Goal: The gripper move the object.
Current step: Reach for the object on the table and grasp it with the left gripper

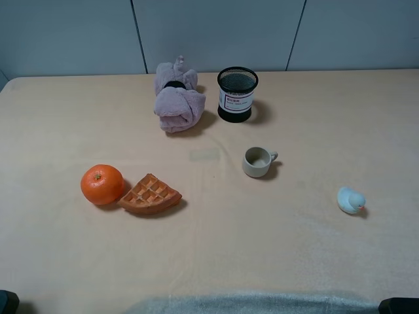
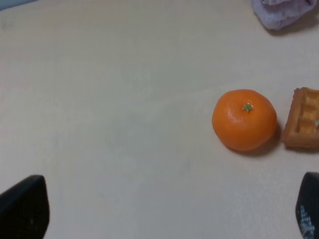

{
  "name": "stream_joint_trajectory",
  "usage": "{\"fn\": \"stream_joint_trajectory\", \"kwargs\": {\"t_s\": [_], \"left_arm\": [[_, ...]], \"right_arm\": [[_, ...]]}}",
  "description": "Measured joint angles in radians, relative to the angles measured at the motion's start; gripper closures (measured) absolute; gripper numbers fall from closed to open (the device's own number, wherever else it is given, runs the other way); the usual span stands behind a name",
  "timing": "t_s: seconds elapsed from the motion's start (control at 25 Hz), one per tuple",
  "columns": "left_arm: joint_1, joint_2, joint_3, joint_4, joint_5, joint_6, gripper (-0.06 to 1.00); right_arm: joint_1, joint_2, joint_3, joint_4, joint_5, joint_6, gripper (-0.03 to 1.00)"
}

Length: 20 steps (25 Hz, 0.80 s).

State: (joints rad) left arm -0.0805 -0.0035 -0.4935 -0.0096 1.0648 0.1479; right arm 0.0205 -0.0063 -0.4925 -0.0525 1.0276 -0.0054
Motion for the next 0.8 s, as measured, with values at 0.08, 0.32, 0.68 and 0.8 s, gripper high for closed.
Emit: {"fn": "stream_joint_trajectory", "kwargs": {"t_s": [0.08,0.32,0.68,0.8], "left_arm": [[0.000,0.000,0.000,0.000,0.000,0.000,-0.05],[0.000,0.000,0.000,0.000,0.000,0.000,-0.05],[0.000,0.000,0.000,0.000,0.000,0.000,-0.05],[0.000,0.000,0.000,0.000,0.000,0.000,-0.05]], "right_arm": [[0.000,0.000,0.000,0.000,0.000,0.000,0.28],[0.000,0.000,0.000,0.000,0.000,0.000,0.28],[0.000,0.000,0.000,0.000,0.000,0.000,0.28],[0.000,0.000,0.000,0.000,0.000,0.000,0.28]]}}
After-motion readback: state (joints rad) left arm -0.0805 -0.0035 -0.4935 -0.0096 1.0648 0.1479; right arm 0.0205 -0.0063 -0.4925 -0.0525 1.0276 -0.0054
